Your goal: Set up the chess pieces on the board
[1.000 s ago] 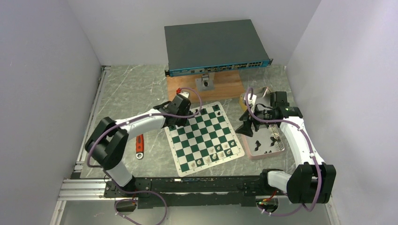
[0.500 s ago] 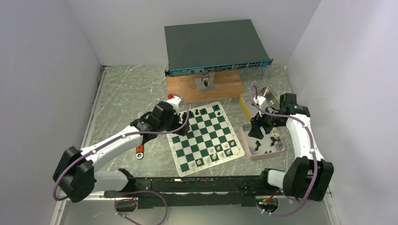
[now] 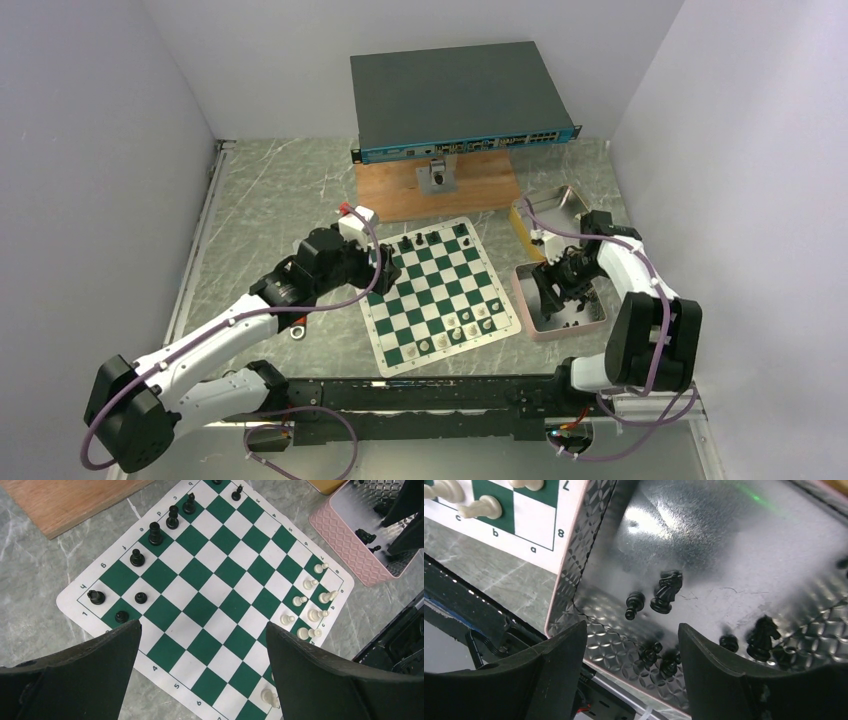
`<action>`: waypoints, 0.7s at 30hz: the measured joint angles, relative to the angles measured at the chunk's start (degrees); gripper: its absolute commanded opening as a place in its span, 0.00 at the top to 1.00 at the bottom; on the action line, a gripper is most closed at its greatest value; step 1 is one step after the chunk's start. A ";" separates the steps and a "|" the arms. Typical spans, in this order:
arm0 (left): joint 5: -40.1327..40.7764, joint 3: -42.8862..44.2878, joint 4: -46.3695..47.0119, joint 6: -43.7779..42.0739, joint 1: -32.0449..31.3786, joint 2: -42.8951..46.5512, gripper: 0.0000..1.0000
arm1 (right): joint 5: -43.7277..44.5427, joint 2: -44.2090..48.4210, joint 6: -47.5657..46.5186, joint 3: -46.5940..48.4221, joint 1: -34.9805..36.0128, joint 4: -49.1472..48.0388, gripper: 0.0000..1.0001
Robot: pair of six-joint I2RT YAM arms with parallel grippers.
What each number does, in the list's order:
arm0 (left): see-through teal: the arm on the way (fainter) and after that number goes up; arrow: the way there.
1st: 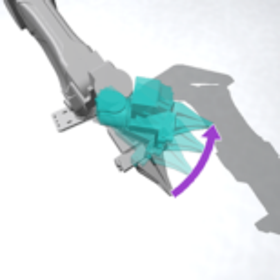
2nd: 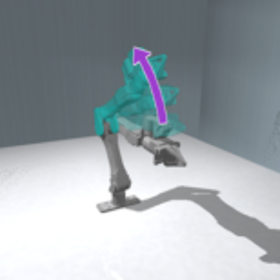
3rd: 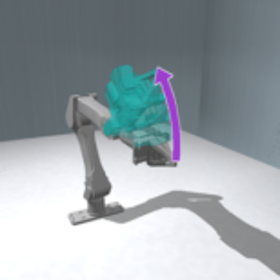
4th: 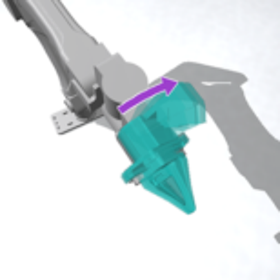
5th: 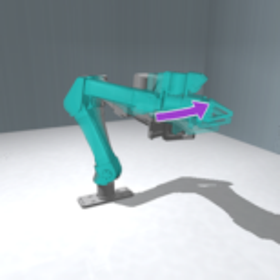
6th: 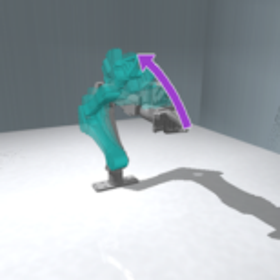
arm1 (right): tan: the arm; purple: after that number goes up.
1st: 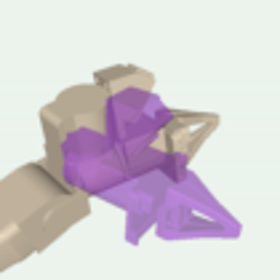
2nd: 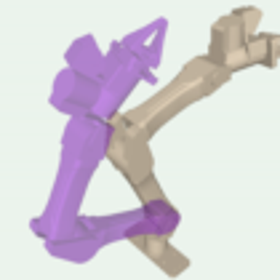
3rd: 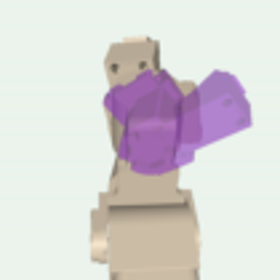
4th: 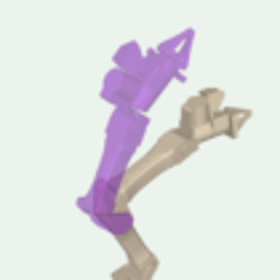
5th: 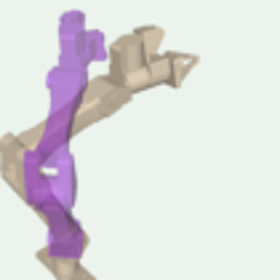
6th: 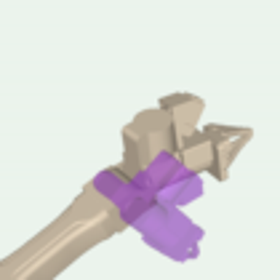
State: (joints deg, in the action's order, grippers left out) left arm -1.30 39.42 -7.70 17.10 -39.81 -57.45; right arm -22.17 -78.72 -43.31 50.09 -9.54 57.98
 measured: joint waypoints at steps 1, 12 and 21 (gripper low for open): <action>-0.11 -0.15 0.15 -0.13 0.00 0.00 0.00 | 0.66 -0.55 0.63 -0.42 0.44 -0.35 0.31; -0.96 -1.70 1.05 -0.57 0.00 0.31 0.00 | 6.73 -4.26 5.75 -2.21 2.40 -5.75 0.42; -1.51 -1.70 1.07 -0.76 0.00 0.31 0.00 | 8.70 -5.73 8.61 -2.25 2.40 -9.27 0.62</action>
State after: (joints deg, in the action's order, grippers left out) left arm -2.81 37.71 -6.63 16.34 -39.81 -57.14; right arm -13.47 -84.44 -34.70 47.83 -7.14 48.71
